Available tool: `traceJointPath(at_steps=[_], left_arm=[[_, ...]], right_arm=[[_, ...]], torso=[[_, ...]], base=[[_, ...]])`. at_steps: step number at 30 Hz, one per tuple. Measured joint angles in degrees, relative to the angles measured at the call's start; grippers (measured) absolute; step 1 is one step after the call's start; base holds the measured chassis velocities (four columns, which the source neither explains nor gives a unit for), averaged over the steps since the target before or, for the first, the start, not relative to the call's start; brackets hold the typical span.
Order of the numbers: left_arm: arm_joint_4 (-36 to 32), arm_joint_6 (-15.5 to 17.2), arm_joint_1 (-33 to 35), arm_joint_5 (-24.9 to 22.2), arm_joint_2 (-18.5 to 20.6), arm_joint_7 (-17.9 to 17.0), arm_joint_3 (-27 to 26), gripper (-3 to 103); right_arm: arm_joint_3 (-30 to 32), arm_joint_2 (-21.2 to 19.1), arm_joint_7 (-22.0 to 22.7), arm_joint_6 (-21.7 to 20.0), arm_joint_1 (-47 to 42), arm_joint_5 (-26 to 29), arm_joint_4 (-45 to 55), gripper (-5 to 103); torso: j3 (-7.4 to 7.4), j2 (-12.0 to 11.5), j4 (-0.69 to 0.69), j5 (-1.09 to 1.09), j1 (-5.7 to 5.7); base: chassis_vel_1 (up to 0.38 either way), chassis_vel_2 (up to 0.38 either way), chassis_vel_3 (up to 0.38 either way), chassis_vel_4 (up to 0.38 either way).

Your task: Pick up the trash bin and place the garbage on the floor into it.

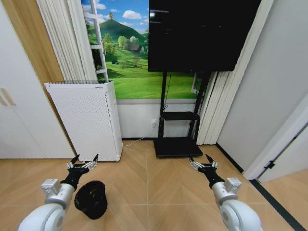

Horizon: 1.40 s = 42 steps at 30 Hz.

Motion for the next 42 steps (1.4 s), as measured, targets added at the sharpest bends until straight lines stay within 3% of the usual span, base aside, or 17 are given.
traceJointPath(at_steps=[42], left_arm=[[0.7,-0.2,-0.3,-1.2,1.3,0.1,-0.8,100]], right_arm=[[-1.2,0.2,0.8,-1.8,0.7,-0.3,1.1,100]], torso=[[6.32,10.6,0.0,0.0,4.32]], base=[[0.0,0.0,0.0,0.0]])
